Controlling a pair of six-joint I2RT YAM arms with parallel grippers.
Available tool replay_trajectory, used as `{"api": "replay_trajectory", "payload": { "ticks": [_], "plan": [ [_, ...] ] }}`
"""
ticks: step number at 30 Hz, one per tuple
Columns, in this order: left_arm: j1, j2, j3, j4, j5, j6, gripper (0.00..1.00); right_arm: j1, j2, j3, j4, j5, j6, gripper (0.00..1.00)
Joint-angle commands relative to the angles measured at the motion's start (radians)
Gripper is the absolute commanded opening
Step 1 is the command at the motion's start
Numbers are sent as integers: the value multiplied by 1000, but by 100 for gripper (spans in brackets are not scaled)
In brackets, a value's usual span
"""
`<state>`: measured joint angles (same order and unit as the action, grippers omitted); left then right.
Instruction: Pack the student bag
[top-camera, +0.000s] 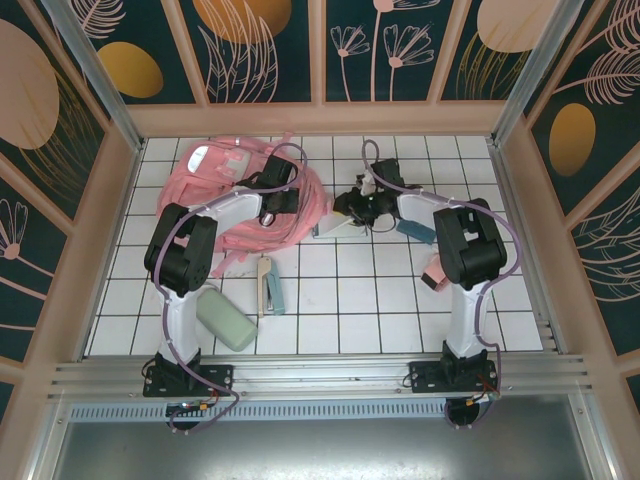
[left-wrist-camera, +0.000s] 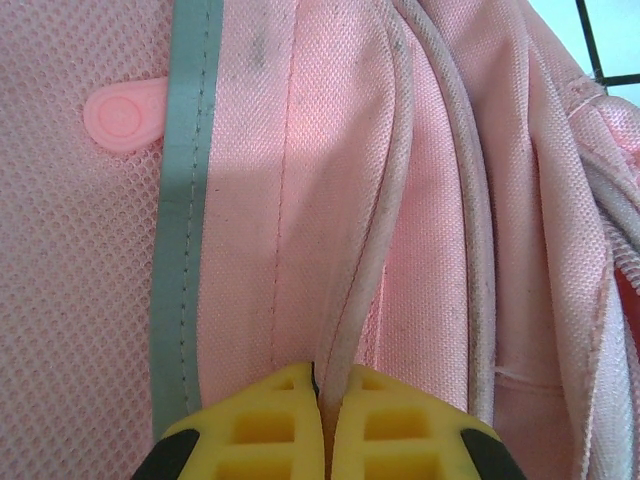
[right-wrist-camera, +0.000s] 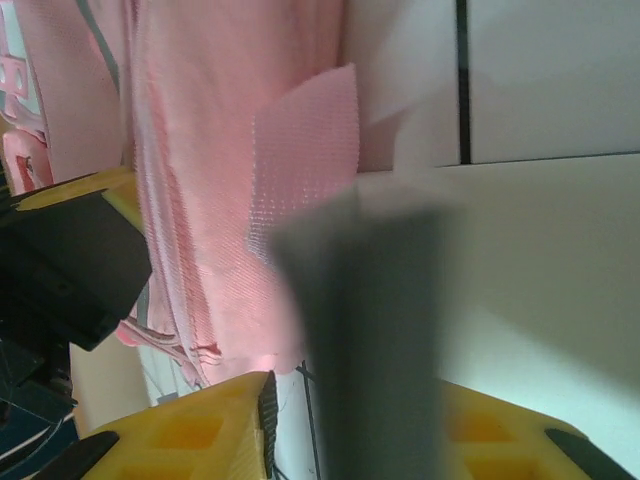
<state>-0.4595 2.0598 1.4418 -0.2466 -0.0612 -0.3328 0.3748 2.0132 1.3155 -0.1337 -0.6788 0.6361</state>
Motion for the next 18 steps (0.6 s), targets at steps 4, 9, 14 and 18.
{"api": "replay_trajectory", "payload": {
  "ticks": [4, 9, 14, 18],
  "plan": [
    [-33, -4, -31, -57, 96, 14, 0, 14, 36, -2, -105, 47, -70, 35],
    [0, -66, -40, -49, 137, -11, 0, -28, 5, -104, 49, -18, 9, 8],
    [39, -181, -27, -66, 178, -40, 0, -59, -102, -152, 28, 13, -21, 3],
    [63, -275, -1, -106, 167, -44, 0, -93, -188, -202, 6, 39, -24, 2]
  ]
}}
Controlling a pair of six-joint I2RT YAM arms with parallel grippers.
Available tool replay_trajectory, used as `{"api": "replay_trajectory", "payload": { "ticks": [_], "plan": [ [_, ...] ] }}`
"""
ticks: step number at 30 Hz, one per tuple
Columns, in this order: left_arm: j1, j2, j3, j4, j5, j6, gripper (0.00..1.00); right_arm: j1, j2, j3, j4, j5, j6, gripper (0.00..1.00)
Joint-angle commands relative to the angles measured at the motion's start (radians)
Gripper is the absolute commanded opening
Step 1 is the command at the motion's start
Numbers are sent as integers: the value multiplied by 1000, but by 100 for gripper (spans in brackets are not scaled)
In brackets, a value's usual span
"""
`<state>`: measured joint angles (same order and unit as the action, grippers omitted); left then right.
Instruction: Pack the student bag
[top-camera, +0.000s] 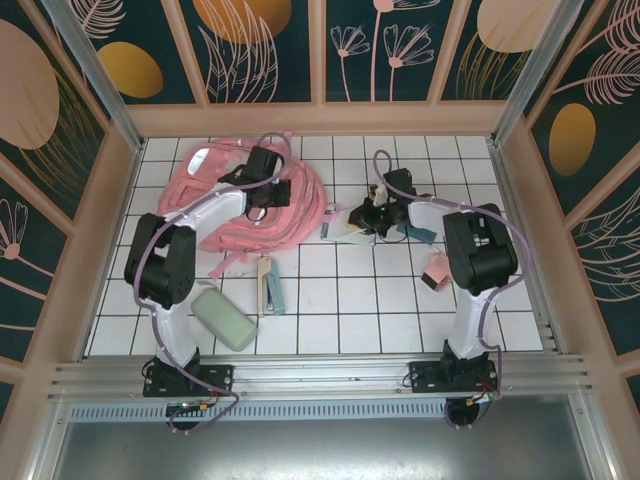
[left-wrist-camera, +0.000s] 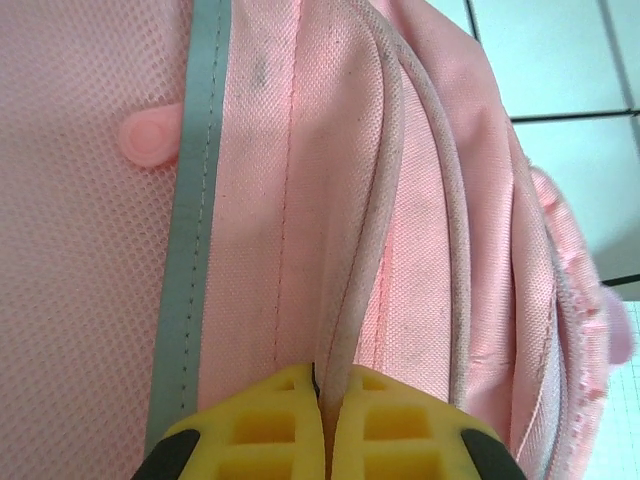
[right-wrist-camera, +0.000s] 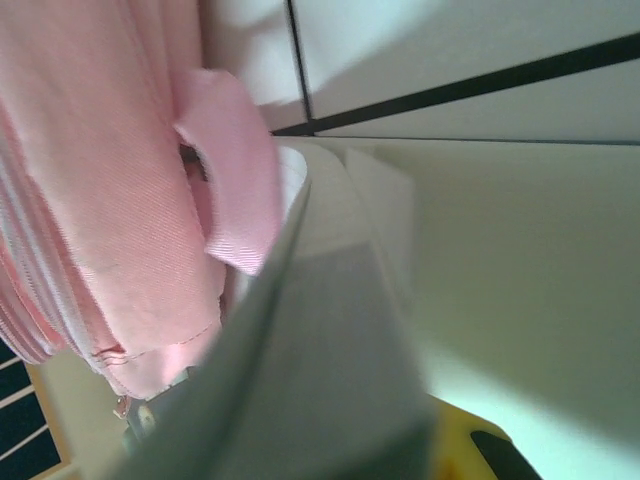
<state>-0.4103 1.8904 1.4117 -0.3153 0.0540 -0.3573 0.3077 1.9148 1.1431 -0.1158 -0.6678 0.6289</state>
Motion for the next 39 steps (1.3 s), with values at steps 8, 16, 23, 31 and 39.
{"api": "replay_trajectory", "payload": {
  "ticks": [8, 16, 23, 31, 39],
  "plan": [
    [69, -229, 95, -112, 73, -9, 0, -61, -309, -14, -162, 189, -59, 1],
    [87, -299, 123, -126, 133, 26, 0, -47, -396, 104, -208, 101, -56, 3],
    [98, -347, 144, -100, 310, -8, 0, 57, -299, 150, -93, 3, 60, 4],
    [106, -345, 226, -147, 412, 10, 0, 216, -125, 291, -42, 37, 143, 4],
    [113, -315, 289, -141, 497, 27, 0, 261, 79, 478, 34, 0, 271, 4]
  ]
}}
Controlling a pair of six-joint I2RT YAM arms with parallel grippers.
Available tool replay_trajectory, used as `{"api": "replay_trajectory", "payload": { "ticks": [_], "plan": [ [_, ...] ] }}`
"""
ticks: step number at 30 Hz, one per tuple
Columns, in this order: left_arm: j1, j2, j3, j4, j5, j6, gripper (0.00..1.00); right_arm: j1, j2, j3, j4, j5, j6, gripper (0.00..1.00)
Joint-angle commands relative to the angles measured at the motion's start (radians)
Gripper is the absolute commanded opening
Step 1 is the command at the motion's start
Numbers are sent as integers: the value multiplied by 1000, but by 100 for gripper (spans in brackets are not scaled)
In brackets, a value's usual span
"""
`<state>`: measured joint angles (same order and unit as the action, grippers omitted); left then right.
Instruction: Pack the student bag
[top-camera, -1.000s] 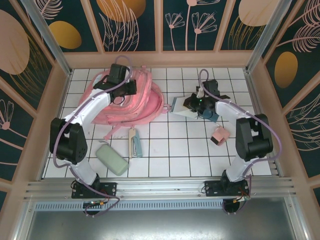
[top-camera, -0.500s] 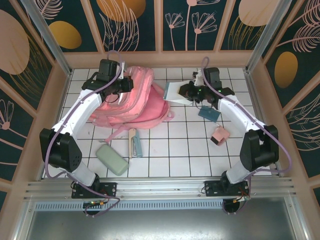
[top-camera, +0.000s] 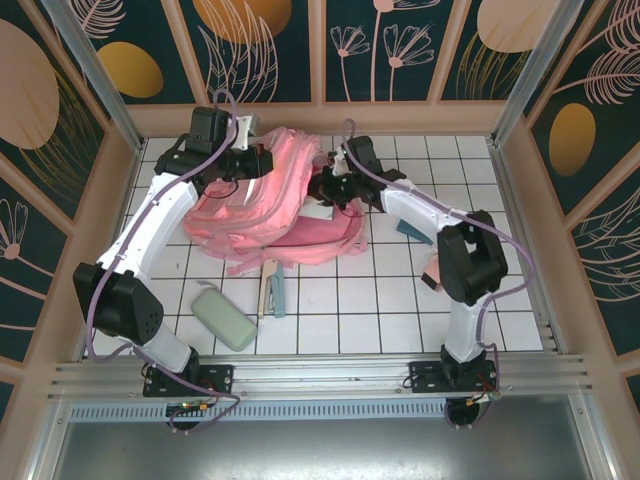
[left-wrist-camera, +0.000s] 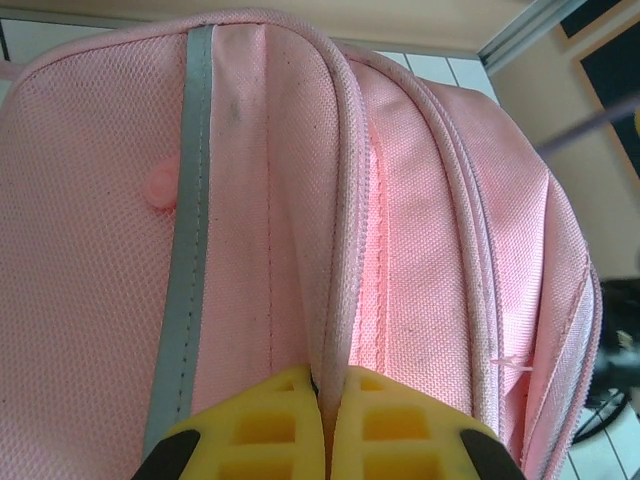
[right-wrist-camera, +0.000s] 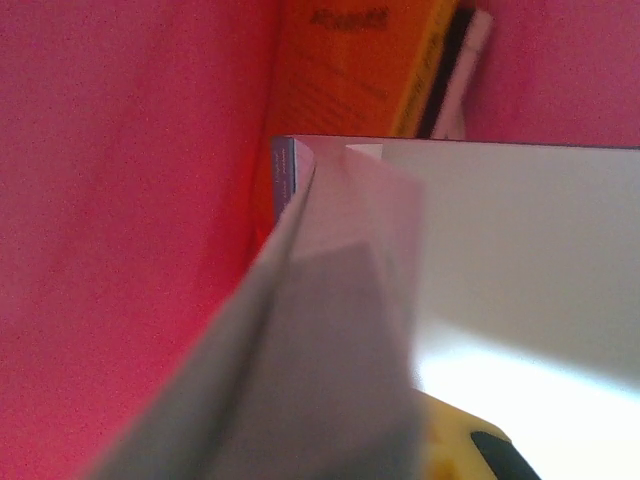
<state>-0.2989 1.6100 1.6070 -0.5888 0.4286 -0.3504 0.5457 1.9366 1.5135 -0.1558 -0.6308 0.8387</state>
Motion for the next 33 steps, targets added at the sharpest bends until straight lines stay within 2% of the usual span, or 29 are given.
{"api": "replay_trajectory", "payload": {
  "ticks": [1, 7, 12, 16, 20, 24, 28, 33],
  "plan": [
    [0, -33, 97, 138, 127, 18, 0, 30, 81, 131, 79, -42, 76, 4],
    [3, -21, 127, 156, 136, 22, 0, 54, 215, 247, 115, -25, 175, 7],
    [3, 9, 156, 165, 175, 12, 0, 93, 374, 492, -9, 1, 167, 11],
    [2, 13, 140, 199, 198, -3, 0, 121, 488, 640, -11, 11, 207, 14],
    [1, 6, 116, 216, 191, -3, 0, 133, 527, 648, 79, 45, 262, 25],
    [5, -16, 81, 241, 160, -5, 0, 132, 540, 655, 110, 26, 268, 38],
    [41, -36, 39, 286, 173, -47, 0, 127, 479, 589, 131, 14, 220, 48],
    [115, -75, -64, 380, 202, -116, 0, 107, 333, 423, 169, 34, 152, 71]
  ]
}}
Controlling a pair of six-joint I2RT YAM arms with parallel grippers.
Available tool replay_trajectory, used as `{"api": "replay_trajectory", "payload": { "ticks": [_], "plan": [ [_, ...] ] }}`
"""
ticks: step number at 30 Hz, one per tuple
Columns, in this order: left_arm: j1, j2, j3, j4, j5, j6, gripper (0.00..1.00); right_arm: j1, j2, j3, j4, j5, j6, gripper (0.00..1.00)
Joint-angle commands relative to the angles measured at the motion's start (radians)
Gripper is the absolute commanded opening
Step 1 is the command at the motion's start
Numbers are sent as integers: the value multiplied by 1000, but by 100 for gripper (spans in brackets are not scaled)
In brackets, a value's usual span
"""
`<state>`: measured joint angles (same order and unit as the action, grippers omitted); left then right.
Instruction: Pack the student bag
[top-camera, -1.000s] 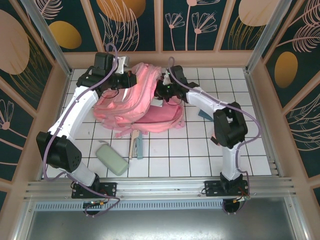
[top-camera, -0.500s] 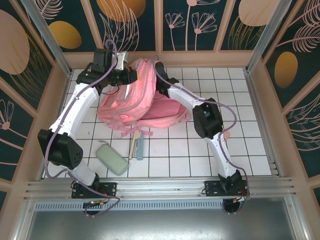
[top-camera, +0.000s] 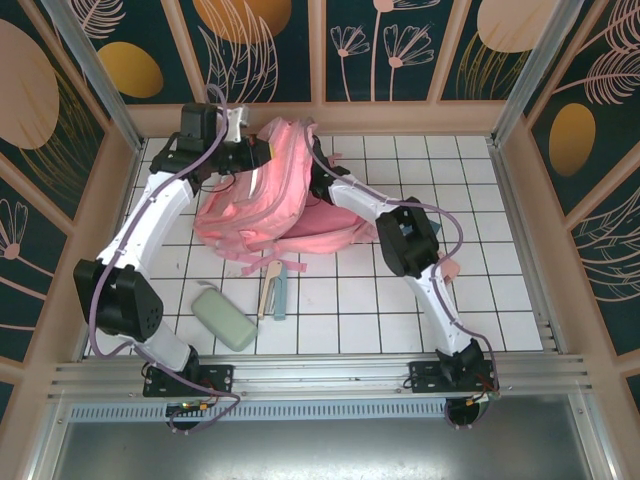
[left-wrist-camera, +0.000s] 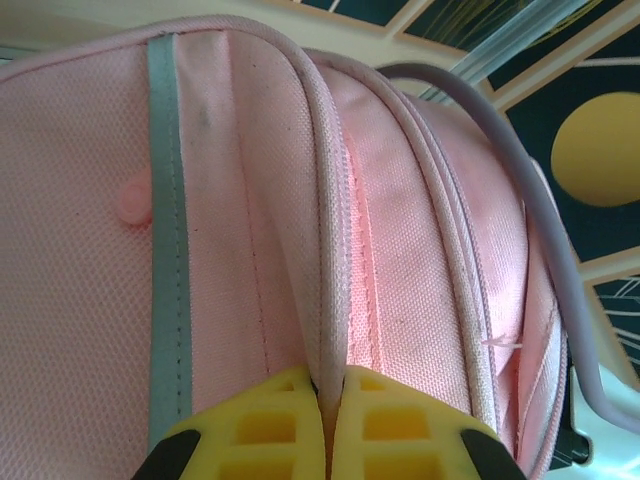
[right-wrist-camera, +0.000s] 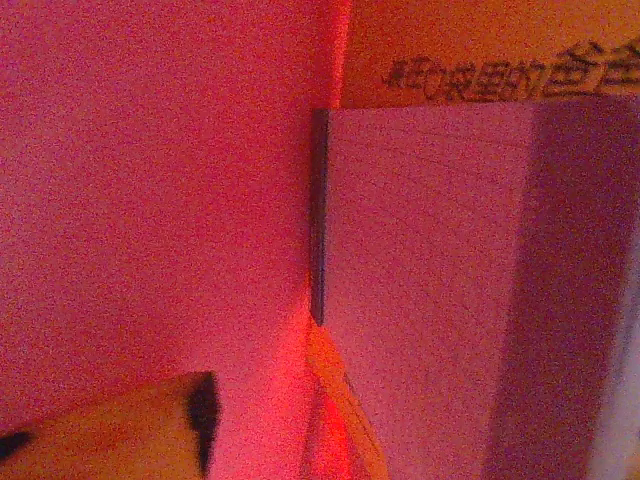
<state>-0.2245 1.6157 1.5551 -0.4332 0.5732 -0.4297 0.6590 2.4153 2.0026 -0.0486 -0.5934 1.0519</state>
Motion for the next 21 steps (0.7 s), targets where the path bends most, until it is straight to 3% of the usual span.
{"api": "replay_trajectory", "payload": {
  "ticks": [1, 4, 11, 17, 21],
  "plan": [
    [47, -84, -26, 236, 62, -44, 0, -14, -174, -105, 77, -4, -61, 72],
    [63, -99, -55, 264, 55, -64, 0, -35, -234, -202, 120, -20, -52, 78],
    [86, -117, -80, 286, 50, -87, 0, -73, -345, -378, 208, -52, -45, 80],
    [103, -134, -102, 307, 27, -110, 0, -84, -379, -370, 137, -39, -92, 80],
    [136, -159, -134, 348, 35, -154, 0, -95, -422, -355, -28, 39, -194, 78]
  ]
}}
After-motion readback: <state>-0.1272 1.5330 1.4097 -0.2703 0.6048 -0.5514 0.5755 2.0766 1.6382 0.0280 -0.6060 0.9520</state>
